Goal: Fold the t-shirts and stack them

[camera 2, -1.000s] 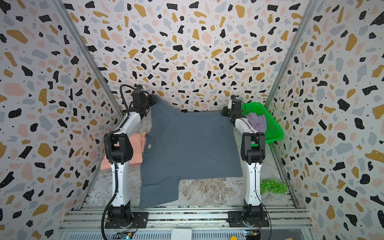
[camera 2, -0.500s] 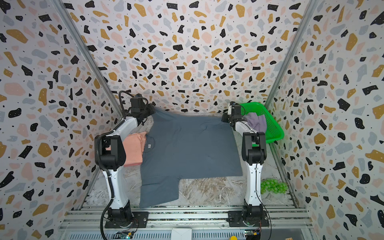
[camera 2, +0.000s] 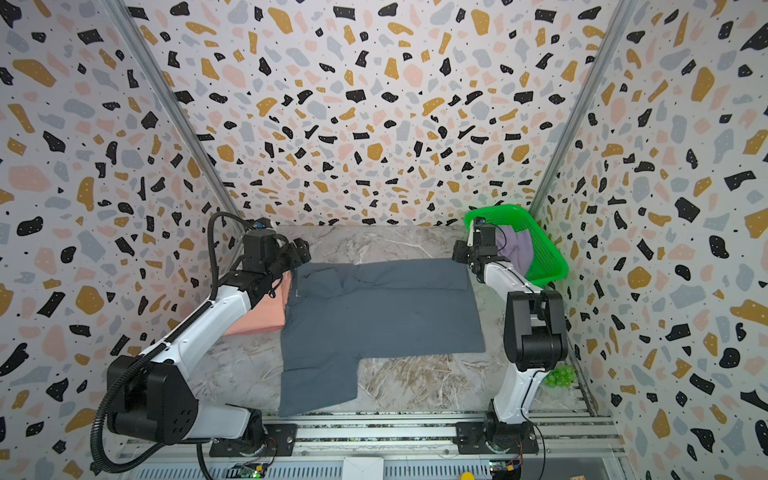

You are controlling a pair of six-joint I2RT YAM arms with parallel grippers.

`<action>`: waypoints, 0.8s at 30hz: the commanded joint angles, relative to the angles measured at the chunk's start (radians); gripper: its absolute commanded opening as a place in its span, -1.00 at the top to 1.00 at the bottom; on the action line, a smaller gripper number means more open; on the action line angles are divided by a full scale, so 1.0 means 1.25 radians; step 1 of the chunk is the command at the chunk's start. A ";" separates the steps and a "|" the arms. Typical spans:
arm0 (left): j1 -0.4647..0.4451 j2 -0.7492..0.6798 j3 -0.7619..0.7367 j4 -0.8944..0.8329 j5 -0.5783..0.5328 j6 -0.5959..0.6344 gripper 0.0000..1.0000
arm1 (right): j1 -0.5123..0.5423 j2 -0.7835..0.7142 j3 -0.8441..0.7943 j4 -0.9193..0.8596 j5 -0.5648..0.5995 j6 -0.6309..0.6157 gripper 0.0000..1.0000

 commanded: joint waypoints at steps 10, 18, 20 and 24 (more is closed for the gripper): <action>-0.004 0.233 0.108 -0.028 0.138 0.071 -0.99 | 0.063 0.078 0.075 -0.028 -0.150 0.058 -0.19; -0.116 0.487 0.318 -0.140 0.116 0.141 -0.75 | 0.083 0.205 0.125 -0.058 -0.215 0.063 -0.07; -0.128 0.539 0.362 -0.148 0.096 0.116 -0.58 | 0.084 0.210 0.114 -0.051 -0.206 0.061 -0.07; -0.138 0.615 0.421 -0.164 0.045 0.066 -0.28 | 0.084 0.214 0.102 -0.052 -0.204 0.053 -0.07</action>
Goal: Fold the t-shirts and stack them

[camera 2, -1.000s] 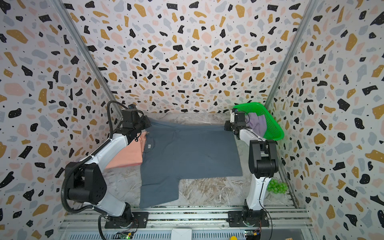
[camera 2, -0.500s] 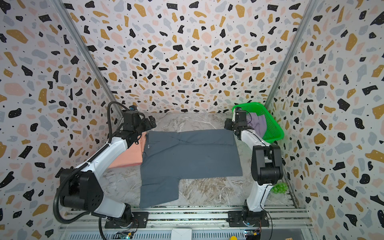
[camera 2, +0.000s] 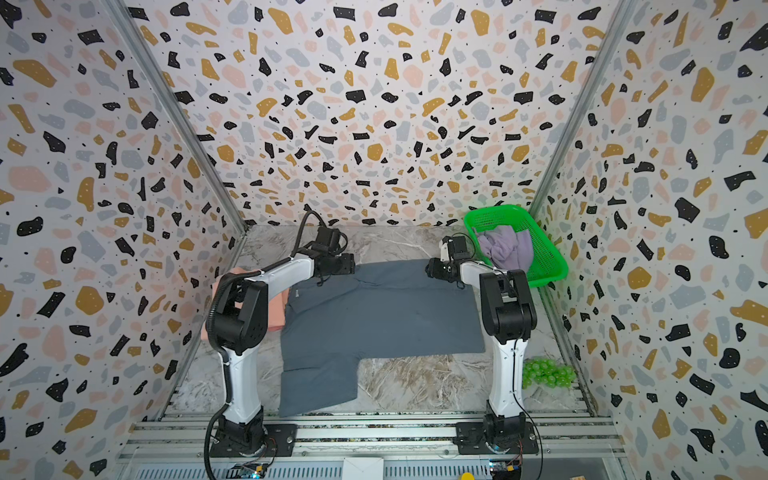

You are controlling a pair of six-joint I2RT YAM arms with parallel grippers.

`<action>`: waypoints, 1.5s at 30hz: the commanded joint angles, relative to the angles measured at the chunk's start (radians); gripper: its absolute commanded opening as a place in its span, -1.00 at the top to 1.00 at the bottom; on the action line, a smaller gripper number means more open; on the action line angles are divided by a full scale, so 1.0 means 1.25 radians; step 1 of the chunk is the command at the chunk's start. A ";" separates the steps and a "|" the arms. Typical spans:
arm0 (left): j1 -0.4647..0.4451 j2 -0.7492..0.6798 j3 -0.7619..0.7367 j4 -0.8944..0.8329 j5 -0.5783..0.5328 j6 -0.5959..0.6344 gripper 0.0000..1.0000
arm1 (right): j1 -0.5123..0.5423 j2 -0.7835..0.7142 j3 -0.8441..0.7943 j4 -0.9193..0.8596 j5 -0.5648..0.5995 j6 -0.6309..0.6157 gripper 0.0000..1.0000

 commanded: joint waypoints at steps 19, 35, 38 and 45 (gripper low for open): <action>0.004 0.099 0.072 -0.120 -0.153 -0.137 0.36 | -0.012 -0.007 0.038 -0.055 -0.004 -0.059 -0.05; -0.012 -0.098 -0.044 -0.142 -0.143 -0.168 1.00 | -0.053 -0.024 -0.016 0.004 -0.058 -0.062 0.04; -0.040 -0.163 -0.091 -0.170 -0.086 -0.165 1.00 | -0.052 -0.031 -0.033 0.015 -0.058 -0.060 0.05; -0.159 -0.356 -0.173 -0.270 0.014 -0.132 0.45 | -0.049 -0.060 -0.066 -0.009 -0.040 -0.088 0.08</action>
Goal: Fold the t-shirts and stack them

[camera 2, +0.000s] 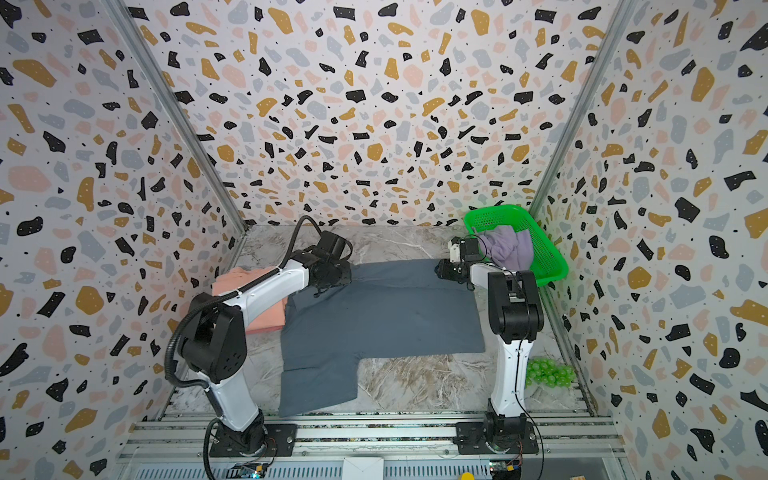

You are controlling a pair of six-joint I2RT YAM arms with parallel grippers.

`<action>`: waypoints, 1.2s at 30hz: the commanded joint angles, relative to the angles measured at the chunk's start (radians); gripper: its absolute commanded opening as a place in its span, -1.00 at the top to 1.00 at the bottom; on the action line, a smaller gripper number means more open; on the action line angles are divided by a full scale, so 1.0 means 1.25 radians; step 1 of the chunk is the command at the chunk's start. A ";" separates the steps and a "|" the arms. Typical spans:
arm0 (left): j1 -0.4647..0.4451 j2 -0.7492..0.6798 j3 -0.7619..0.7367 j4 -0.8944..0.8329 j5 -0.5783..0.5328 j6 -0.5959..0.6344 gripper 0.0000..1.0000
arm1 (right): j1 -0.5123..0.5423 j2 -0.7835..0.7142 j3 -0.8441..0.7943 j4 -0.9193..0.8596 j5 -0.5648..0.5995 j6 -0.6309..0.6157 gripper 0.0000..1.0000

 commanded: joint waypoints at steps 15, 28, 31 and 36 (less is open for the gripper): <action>0.070 0.000 -0.064 0.140 -0.024 0.073 -0.42 | 0.007 -0.106 -0.082 -0.027 -0.015 -0.030 0.07; 0.077 0.108 -0.151 0.270 0.095 0.002 -0.32 | 0.006 -0.080 -0.095 -0.012 -0.014 -0.009 0.07; 0.076 0.099 -0.195 0.281 0.098 -0.008 -0.32 | 0.007 -0.074 -0.097 -0.014 -0.013 -0.009 0.07; 0.073 0.059 -0.230 0.206 0.108 -0.006 -0.22 | 0.006 -0.067 -0.096 -0.023 0.002 -0.007 0.07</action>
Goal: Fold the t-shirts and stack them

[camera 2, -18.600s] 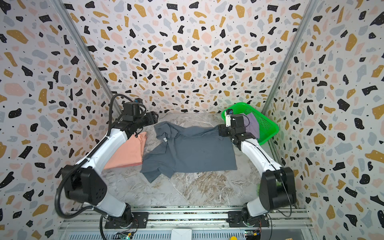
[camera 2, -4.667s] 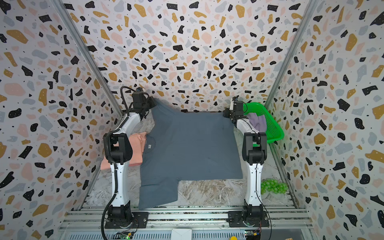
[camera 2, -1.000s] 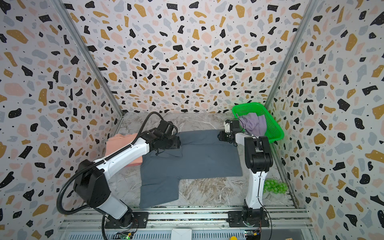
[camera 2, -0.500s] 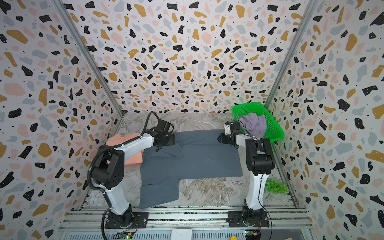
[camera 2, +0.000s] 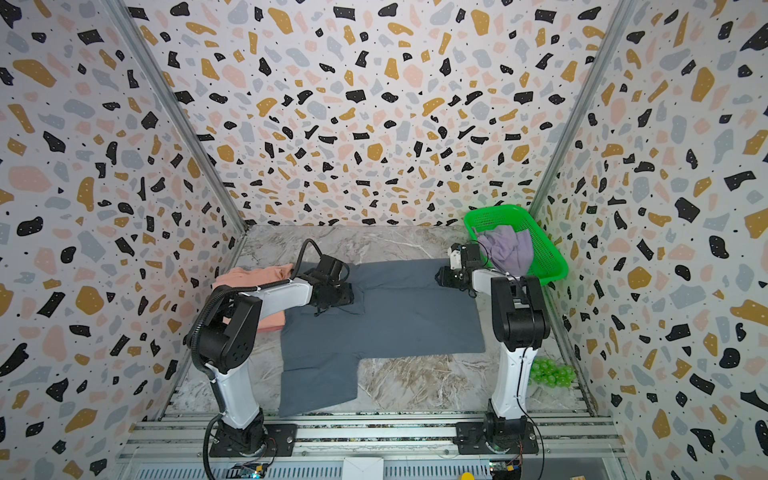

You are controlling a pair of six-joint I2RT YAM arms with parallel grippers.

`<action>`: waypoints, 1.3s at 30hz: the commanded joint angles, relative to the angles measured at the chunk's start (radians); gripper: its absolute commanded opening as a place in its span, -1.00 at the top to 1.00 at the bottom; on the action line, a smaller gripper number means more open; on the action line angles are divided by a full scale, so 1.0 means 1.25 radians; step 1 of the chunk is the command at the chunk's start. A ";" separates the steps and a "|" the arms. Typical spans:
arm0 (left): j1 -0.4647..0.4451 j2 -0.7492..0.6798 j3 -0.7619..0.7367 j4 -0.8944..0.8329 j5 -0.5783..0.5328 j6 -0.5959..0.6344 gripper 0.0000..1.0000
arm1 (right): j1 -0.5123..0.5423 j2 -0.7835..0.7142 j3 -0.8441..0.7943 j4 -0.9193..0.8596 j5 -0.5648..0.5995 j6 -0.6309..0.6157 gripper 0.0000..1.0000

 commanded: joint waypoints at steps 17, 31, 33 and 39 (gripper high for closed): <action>0.007 -0.265 -0.063 -0.099 -0.024 -0.027 -0.32 | -0.012 -0.034 -0.001 -0.035 0.005 -0.012 0.06; 0.018 -0.035 0.023 -0.063 -0.036 -0.027 -0.28 | -0.011 -0.039 -0.034 -0.013 0.023 0.021 0.04; 0.018 -0.053 -0.013 -0.065 -0.049 -0.031 -0.28 | -0.011 -0.031 -0.030 -0.027 0.041 0.024 0.04; 0.016 -0.132 -0.136 -0.084 -0.047 -0.055 -0.26 | -0.013 -0.016 -0.024 -0.043 0.062 0.025 0.04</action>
